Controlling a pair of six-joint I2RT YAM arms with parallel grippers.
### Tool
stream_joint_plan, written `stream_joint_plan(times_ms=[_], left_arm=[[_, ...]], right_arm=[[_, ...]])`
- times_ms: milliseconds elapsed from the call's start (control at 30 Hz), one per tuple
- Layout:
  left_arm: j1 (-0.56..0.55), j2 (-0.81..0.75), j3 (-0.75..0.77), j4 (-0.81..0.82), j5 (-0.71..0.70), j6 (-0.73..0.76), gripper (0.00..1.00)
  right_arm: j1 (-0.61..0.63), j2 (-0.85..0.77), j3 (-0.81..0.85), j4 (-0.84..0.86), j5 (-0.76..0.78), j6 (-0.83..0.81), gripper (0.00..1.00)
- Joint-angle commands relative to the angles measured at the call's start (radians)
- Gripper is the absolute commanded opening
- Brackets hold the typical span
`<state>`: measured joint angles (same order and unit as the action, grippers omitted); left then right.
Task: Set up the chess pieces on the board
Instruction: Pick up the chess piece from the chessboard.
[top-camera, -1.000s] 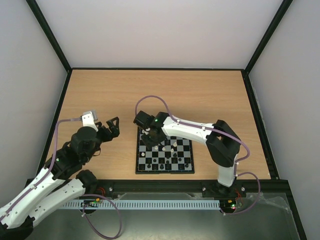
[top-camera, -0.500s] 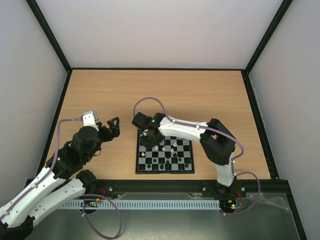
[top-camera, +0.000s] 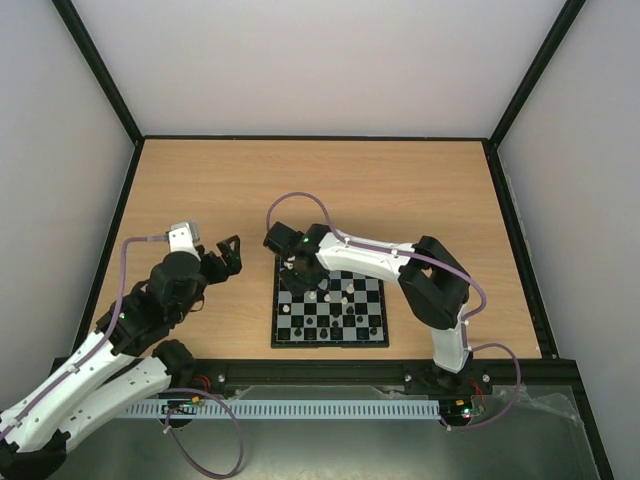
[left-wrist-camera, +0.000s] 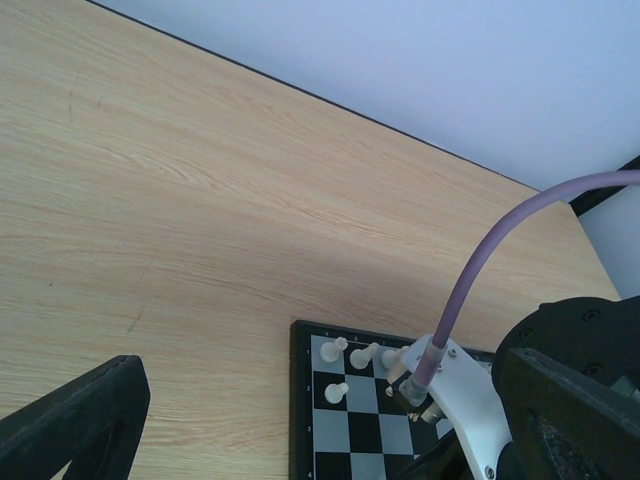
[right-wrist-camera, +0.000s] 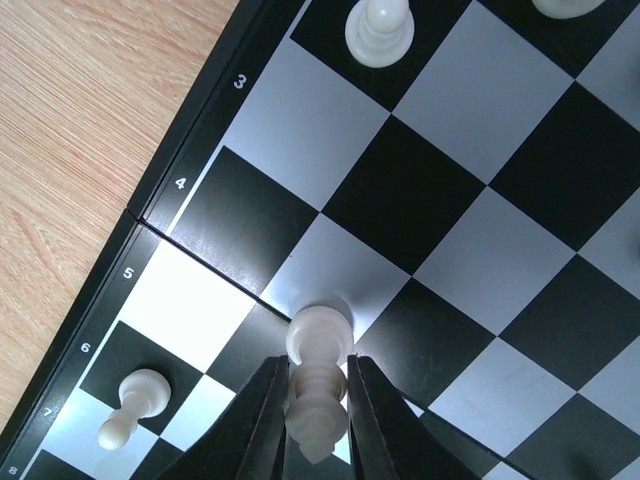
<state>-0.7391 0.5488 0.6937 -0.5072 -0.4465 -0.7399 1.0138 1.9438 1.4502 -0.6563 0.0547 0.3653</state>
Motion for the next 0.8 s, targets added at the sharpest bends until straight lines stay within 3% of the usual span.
stream_joint_plan(times_ms=[0,167,767], left_arm=[[0.006,0.009,-0.011,0.022,-0.017,0.014,0.99],[0.006,0.012,-0.018,0.031,-0.014,0.014,0.99],[0.006,0.114,-0.008,0.092,0.054,0.049,0.99]], right_arm=[[-0.004,0.001,0.031,-0.047,0.016,-0.004,0.14],[-0.006,-0.014,0.038,-0.055,0.035,-0.005,0.06],[-0.2,-0.047,0.128,-0.151,0.183,-0.015,0.06]])
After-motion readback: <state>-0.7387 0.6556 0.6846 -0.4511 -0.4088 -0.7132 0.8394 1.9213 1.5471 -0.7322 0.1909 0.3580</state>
